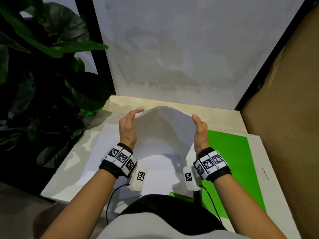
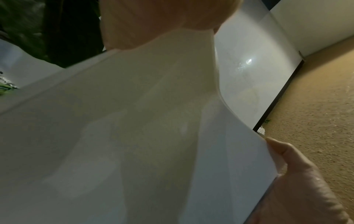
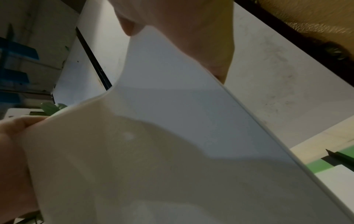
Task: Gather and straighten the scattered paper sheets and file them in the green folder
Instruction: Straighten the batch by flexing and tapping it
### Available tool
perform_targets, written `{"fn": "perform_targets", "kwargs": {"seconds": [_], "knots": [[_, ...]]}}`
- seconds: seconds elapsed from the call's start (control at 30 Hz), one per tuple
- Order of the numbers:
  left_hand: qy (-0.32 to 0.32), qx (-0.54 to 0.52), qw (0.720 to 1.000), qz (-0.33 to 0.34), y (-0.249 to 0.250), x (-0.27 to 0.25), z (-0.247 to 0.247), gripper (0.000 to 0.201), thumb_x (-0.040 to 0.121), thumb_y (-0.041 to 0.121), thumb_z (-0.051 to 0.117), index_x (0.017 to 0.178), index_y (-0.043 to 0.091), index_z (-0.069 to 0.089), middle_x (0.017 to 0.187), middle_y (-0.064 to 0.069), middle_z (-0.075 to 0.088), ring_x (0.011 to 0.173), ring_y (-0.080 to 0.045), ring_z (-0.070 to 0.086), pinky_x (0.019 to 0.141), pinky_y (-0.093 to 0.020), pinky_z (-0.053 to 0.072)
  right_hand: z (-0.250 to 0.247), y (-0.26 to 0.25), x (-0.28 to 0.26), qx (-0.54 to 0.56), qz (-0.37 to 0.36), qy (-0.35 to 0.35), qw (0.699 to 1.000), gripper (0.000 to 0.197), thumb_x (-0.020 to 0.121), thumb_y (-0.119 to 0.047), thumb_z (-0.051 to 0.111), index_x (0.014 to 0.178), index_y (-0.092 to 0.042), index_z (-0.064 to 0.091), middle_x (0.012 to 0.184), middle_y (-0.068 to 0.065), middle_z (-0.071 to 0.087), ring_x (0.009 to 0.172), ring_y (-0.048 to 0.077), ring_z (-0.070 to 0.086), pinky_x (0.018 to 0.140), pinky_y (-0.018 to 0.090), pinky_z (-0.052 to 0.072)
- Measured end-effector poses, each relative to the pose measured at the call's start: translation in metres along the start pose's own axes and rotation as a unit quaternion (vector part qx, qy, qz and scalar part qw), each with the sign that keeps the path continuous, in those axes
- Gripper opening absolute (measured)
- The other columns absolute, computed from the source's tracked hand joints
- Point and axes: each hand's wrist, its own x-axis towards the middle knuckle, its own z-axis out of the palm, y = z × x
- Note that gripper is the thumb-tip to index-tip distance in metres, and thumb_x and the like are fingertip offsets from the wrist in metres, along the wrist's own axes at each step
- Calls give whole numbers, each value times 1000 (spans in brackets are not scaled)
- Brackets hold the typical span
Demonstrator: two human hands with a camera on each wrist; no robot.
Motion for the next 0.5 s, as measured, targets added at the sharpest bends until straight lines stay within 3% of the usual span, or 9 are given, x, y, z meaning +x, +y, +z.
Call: {"fn": "perform_targets", "kwargs": {"seconds": [0.07,0.1,0.2,0.27,0.33,0.43,0.5], "knots": [[-12,-8,1000,2,-2,-1,-1,45,67,55,39,82,24,68,90,-6,65,87,-22,58,76,-37,44,0,-1,1,7,-4,8,1000,23,71,-43,51,63,-23,59,59,-10,63,66,6,58,78,33,44],[-13,-15,1000,6,-2,-2,-1,46,69,56,37,83,23,68,92,-6,65,89,-23,59,79,-39,45,0,-2,1,4,-8,3,1000,24,70,-45,52,64,-22,59,59,-10,63,66,7,58,76,30,45],[-11,6,999,32,-4,-1,0,40,77,41,37,89,18,66,99,-4,64,91,-6,60,90,-40,44,-1,5,7,-12,-24,-6,1000,35,65,-55,51,66,-24,66,61,-12,66,76,16,59,78,32,45],[-12,4,1000,25,-5,0,0,43,74,46,37,89,20,67,100,-5,63,94,-13,59,87,-41,43,-1,7,10,-20,-30,-10,999,33,67,-54,50,64,-25,67,63,-13,66,80,20,55,80,34,42],[-13,-12,1000,15,-5,0,0,49,70,59,35,86,26,67,95,-7,64,90,-22,58,79,-42,44,-2,5,10,-26,-41,-24,999,32,69,-55,50,63,-27,67,62,-14,66,75,16,56,76,31,43],[-9,18,998,58,-4,-1,2,46,70,52,36,89,22,65,93,6,65,87,-3,59,82,-32,43,-2,5,9,-35,-46,-35,998,31,70,-55,50,66,-29,66,62,-15,65,70,10,57,72,28,42],[-9,14,998,56,-4,-1,3,45,69,52,35,87,23,65,93,6,64,88,-9,59,82,-35,43,-2,7,10,-38,-43,-32,998,31,70,-54,51,71,-27,67,66,-14,66,76,14,57,76,31,42]]}}
